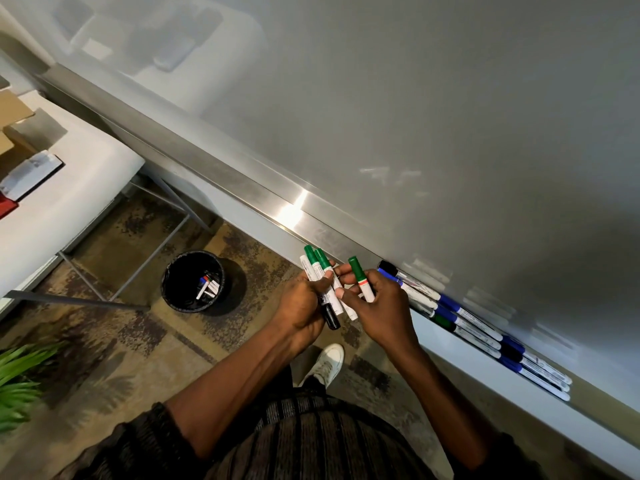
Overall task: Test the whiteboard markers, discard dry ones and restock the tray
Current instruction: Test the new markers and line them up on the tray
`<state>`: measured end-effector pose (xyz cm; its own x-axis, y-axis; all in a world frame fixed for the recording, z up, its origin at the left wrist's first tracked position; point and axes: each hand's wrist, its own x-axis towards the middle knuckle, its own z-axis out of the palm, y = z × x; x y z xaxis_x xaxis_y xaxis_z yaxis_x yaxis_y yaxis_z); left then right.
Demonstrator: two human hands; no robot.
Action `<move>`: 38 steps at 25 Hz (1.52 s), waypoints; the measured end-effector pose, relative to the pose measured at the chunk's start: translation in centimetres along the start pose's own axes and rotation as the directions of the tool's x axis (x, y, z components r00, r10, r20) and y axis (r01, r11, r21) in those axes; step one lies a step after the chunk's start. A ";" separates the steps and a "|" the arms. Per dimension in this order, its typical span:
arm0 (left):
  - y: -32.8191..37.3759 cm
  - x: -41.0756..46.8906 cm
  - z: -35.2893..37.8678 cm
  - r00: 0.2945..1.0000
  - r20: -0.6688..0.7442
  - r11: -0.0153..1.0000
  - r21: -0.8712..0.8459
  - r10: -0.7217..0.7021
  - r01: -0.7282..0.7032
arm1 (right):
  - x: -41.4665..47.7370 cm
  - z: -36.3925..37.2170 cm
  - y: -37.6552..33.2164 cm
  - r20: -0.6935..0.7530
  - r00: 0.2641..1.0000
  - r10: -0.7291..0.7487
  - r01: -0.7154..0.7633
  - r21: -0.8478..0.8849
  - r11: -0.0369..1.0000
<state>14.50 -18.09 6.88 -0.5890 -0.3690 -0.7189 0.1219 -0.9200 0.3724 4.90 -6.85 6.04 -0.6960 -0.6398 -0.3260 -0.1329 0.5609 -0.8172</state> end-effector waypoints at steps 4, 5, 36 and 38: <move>0.0 -0.4 -0.2 1.000 0.002 1.000 0.007 0.010 -0.010 | -0.4 0.1 -0.3 0.048 0.998 0.043 -0.047 0.079 0.996; 0.0 -0.5 -0.3 1.000 0.002 1.000 0.014 0.018 -0.018 | -0.4 0.1 -0.4 0.055 0.997 0.054 -0.059 0.102 0.993; 7.5 3.0 -6.1 0.996 -0.091 0.859 0.510 0.011 0.037 | 5.6 5.6 -2.1 -0.418 0.906 0.062 -0.153 -0.189 0.970; 7.6 3.3 -6.0 0.996 -0.092 0.849 0.526 -0.010 0.057 | 5.7 5.6 -1.7 -0.370 0.920 0.129 -0.179 -0.102 0.979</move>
<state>18.30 -27.06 3.79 -0.5141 -0.3705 -0.7736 -0.3504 -0.7325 0.5837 5.11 -14.38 2.93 -0.9185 -0.3218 -0.2299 -0.0779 0.7170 -0.6927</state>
